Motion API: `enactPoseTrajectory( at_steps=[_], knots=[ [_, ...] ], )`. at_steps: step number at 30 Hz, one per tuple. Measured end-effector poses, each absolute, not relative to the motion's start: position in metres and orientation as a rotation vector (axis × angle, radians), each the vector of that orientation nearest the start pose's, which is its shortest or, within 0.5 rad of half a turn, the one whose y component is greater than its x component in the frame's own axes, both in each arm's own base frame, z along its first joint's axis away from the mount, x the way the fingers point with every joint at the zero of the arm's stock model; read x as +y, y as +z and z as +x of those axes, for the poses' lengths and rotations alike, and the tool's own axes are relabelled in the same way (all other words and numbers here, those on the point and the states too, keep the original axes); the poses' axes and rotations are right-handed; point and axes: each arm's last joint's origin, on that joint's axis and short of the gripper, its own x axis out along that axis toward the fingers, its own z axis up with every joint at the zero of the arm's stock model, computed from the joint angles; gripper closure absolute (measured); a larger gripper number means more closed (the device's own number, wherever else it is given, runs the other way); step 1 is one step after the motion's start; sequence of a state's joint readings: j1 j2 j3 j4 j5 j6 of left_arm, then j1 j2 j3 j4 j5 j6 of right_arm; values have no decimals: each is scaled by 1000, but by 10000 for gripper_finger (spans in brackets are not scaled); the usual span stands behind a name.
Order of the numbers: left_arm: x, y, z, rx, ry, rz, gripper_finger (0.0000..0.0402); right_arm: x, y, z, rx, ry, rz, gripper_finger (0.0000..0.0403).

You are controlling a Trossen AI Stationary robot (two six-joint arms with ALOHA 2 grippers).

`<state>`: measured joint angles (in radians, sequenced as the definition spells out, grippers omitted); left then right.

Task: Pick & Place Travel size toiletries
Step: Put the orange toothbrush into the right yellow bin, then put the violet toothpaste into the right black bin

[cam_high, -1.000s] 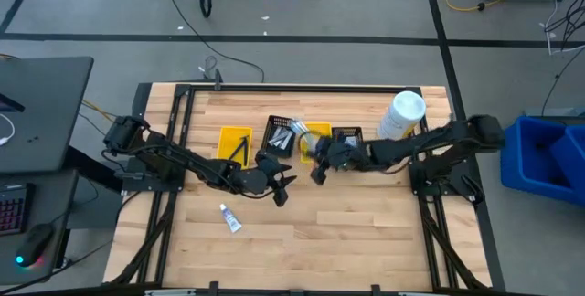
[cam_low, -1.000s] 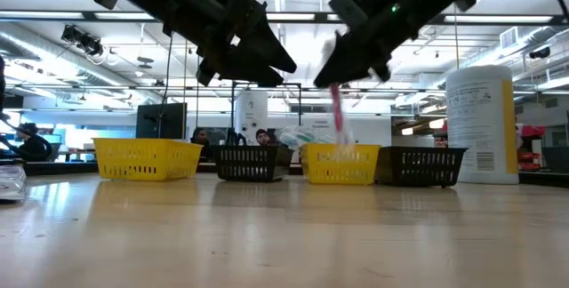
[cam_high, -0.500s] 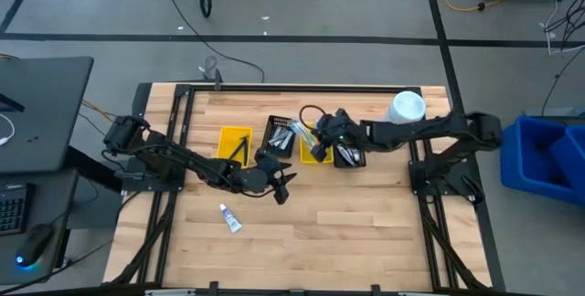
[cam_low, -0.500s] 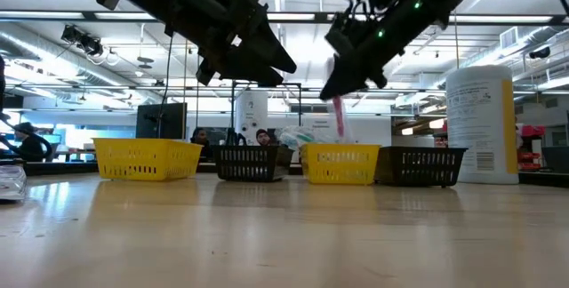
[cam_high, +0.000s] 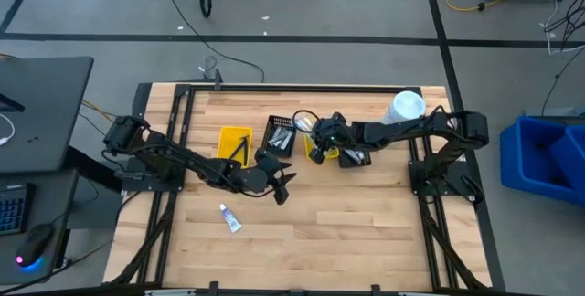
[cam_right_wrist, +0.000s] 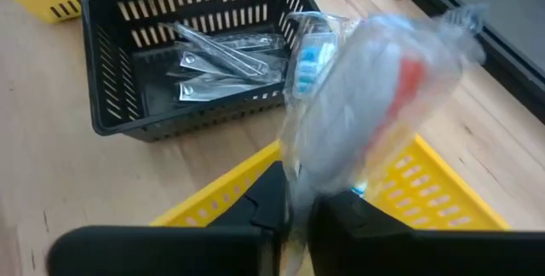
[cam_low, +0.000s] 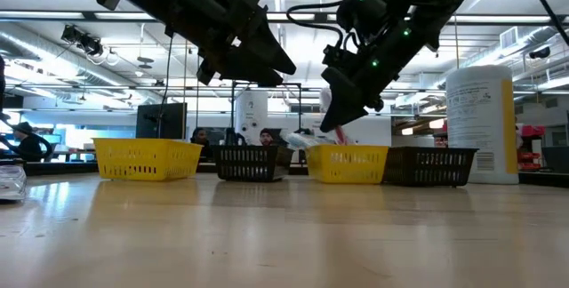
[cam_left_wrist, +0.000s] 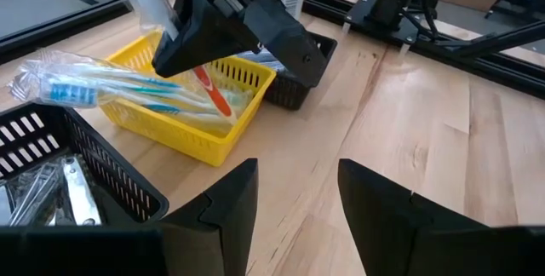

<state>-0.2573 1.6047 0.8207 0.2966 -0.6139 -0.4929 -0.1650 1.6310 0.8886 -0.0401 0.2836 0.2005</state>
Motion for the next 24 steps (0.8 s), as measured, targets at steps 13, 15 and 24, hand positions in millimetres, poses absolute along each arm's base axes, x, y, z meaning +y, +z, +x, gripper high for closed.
enactPoseTrajectory(
  at_steps=[13, 15, 24],
  knots=[
    [-67, 194, 319, 354, 423, -286, 230, -63, 179, 319, 732, -512, 143, 218],
    [-68, 194, 319, 359, 407, -291, 230, -63, 184, 318, 719, -521, 137, 199],
    [-71, 187, 317, 471, 281, -259, 230, -40, 215, 312, 631, -334, 147, 175]
  ],
)
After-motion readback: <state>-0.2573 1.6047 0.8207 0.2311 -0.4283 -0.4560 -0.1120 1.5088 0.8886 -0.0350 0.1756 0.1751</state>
